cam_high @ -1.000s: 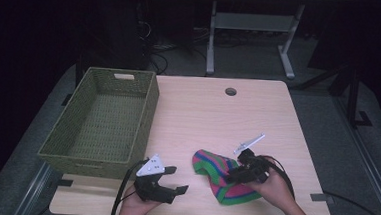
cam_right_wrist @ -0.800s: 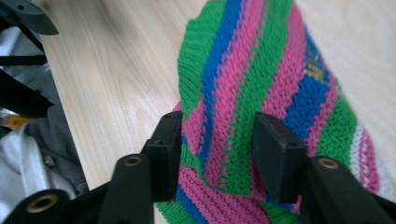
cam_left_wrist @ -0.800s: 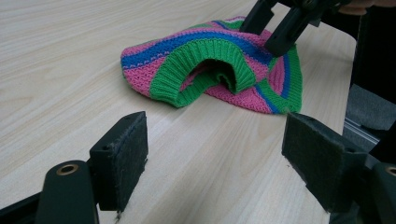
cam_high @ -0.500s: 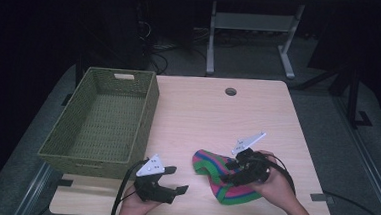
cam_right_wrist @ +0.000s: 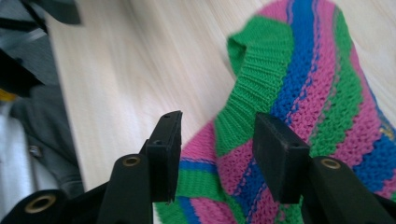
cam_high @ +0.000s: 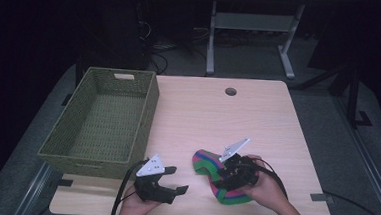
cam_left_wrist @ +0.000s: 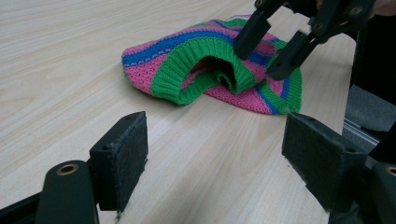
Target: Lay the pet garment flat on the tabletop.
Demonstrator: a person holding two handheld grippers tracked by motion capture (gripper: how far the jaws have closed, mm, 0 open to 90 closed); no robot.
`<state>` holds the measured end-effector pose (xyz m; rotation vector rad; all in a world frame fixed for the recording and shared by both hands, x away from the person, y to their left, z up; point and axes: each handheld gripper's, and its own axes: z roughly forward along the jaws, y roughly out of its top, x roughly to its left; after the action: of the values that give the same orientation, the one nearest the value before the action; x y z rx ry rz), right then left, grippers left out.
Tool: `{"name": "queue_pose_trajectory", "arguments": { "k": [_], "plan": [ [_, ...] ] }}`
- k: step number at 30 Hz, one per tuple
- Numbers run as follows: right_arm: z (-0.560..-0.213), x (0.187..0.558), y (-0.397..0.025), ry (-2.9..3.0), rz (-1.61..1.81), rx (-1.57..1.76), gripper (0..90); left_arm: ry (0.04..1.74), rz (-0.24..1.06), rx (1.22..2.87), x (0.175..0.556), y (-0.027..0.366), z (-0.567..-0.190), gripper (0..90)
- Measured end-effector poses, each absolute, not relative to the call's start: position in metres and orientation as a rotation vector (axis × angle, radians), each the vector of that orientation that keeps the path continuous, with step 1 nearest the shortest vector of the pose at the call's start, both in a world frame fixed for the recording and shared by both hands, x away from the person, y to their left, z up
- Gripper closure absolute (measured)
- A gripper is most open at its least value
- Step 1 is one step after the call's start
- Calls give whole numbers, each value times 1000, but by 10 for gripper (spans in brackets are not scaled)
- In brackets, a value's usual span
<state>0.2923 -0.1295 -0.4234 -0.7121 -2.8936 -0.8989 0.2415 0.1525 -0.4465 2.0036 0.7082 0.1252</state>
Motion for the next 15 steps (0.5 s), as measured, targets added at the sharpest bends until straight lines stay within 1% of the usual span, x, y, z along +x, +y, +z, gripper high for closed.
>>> {"name": "queue_pose_trajectory", "arguments": {
  "k": [7,15],
  "plan": [
    [-436,296,-128,-2896,-836,-757,525,711,122,2003,241,151,-447,223],
    [-442,293,-126,-2939,-828,-789,595,718,125,2001,241,152,-447,223]
  ]
}}
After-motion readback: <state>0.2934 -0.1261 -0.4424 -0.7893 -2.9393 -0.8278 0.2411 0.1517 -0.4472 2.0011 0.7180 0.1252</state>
